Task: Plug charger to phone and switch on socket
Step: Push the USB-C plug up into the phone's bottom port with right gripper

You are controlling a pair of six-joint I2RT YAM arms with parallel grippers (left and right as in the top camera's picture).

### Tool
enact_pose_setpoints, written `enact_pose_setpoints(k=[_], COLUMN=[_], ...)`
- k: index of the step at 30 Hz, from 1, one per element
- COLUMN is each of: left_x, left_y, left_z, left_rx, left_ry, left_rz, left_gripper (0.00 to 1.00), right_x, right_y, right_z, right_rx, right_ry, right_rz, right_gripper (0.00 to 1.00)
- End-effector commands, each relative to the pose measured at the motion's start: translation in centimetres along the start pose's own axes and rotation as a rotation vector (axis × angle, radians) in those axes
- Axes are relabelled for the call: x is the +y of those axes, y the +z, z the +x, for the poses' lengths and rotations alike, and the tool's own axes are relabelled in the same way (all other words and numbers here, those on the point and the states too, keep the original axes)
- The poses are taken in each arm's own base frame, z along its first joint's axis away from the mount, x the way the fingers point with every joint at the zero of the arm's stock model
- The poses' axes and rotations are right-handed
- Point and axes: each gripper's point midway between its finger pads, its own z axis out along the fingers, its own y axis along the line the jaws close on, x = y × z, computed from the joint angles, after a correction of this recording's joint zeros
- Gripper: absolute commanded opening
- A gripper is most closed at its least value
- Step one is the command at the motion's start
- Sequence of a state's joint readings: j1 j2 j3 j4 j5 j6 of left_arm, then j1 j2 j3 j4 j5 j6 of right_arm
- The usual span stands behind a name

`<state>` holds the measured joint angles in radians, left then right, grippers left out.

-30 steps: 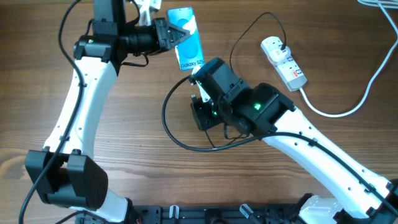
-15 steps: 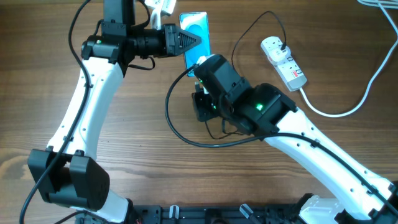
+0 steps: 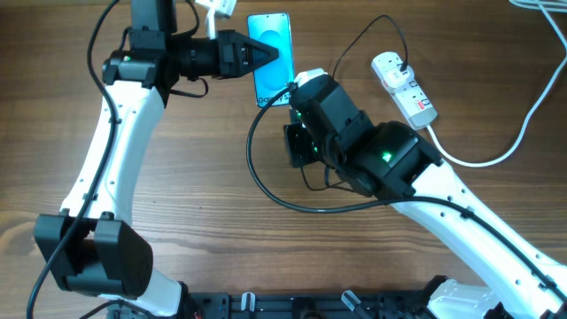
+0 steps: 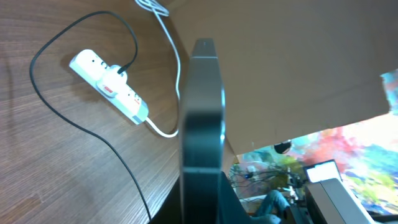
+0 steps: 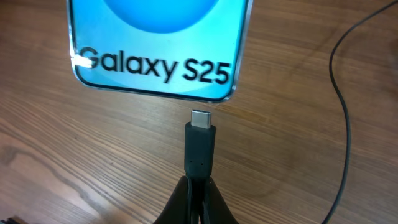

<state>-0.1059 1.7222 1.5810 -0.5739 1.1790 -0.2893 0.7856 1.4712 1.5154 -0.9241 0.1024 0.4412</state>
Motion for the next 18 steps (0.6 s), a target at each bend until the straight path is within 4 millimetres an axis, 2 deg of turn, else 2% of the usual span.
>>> enact_pose_setpoints(k=[1,6,9,18], left_x=[-1.7,-1.9,-2.7,-2.5], left_y=[-0.6,-0.6,-0.7,-0.7], left_z=[0.1,-0.2,-0.5,-0.5], left_rx=[0.016,0.011,0.013,0.011], left_ry=[0.032,0.003,0.028,0.025], left_rz=[0.087,0.094,0.137,0.125], left_gripper=[0.04,0.04,0.04,0.04], right_x=[1.4,3.6,3.7,3.1], right_y=[-1.0,-1.3,-1.3,-1.2], right_z=[-0.4,-0.1,-0.1,-0.6], right_rx=[-0.008,0.021,0.021,-0.003], right_ry=[0.007,0.008,0.008,0.009], right_rz=[-0.086,-0.21,-0.211,-0.178], right_gripper=[0.04,0.04,0.04,0.05])
